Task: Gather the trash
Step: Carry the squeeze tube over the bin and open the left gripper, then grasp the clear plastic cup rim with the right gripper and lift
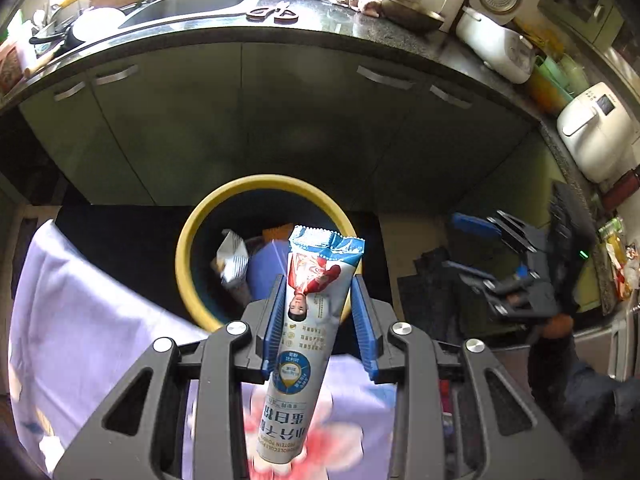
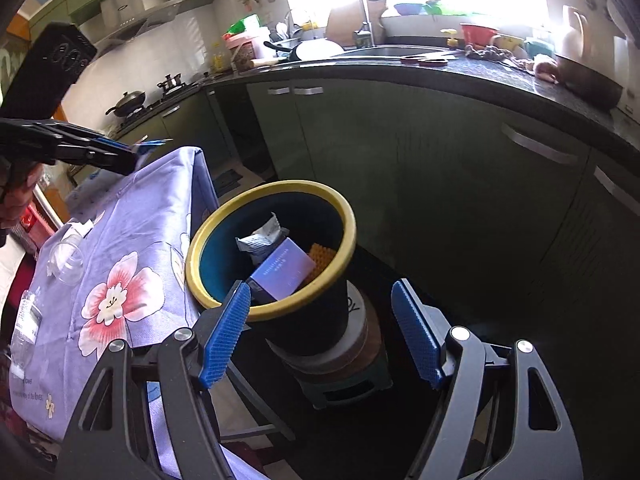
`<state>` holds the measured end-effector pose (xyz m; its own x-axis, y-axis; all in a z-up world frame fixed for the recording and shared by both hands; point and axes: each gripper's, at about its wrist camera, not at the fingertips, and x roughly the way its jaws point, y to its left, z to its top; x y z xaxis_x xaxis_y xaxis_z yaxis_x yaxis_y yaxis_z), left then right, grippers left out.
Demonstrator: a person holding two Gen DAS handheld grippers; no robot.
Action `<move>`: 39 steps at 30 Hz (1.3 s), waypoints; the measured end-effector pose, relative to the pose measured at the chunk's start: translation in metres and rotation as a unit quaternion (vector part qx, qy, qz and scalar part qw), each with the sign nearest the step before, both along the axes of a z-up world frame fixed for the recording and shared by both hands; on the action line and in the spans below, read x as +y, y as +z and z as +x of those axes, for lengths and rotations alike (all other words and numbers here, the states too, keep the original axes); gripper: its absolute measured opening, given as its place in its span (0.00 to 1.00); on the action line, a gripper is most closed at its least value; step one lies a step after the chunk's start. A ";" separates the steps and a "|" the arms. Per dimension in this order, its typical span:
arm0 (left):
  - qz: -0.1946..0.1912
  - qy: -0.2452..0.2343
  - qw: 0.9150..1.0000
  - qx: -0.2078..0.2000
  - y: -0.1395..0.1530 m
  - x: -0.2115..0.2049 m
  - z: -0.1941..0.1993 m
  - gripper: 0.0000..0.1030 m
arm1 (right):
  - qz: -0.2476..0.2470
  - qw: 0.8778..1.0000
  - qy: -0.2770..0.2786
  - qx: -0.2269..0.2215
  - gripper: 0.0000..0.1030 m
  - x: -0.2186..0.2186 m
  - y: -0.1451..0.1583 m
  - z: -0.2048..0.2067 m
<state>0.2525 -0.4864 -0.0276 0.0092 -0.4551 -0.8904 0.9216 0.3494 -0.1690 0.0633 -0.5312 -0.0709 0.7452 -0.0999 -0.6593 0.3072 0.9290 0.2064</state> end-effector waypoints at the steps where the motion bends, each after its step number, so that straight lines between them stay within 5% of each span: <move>1: 0.001 0.005 1.000 -0.002 -0.007 -0.011 0.005 0.31 | 0.003 1.000 -0.004 0.001 0.71 -0.004 -0.002 -0.004; 5: -0.001 0.037 0.999 -0.018 -0.029 -0.033 0.023 0.52 | 0.013 1.000 -0.012 0.001 0.71 -0.011 -0.007 -0.013; 9: -0.037 0.048 0.998 -0.025 -0.009 -0.012 0.016 0.53 | 0.016 1.000 -0.002 -0.002 0.71 -0.009 -0.008 -0.013; 17: -0.156 0.118 0.979 -0.065 0.074 0.127 -0.042 0.71 | 0.016 0.999 0.049 -0.005 0.71 0.024 -0.009 0.012; 21: -0.201 0.199 0.953 -0.113 0.094 0.219 -0.081 0.87 | 0.009 0.996 0.093 -0.004 0.71 0.054 -0.005 0.033; 27: -0.250 0.354 0.884 -0.174 0.089 0.359 -0.137 0.93 | -0.014 0.981 0.194 -0.005 0.71 0.132 0.006 0.082; 33: -0.260 0.468 0.817 -0.214 0.064 0.464 -0.186 0.93 | -0.066 0.946 0.318 -0.026 0.71 0.229 0.018 0.132; 36: -0.241 0.495 0.802 -0.233 0.052 0.490 -0.200 0.93 | -0.087 0.933 0.348 -0.021 0.71 0.269 0.015 0.157; 39: -0.220 0.510 0.797 -0.240 0.042 0.503 -0.208 0.93 | -0.105 0.925 0.364 -0.007 0.70 0.297 0.007 0.182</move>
<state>0.0448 0.0170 0.0149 0.8645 -0.2604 -0.4299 0.1926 0.9617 -0.1953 0.2457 -0.2345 -0.0637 0.6735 0.3077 -0.6721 -0.4181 0.9084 -0.0031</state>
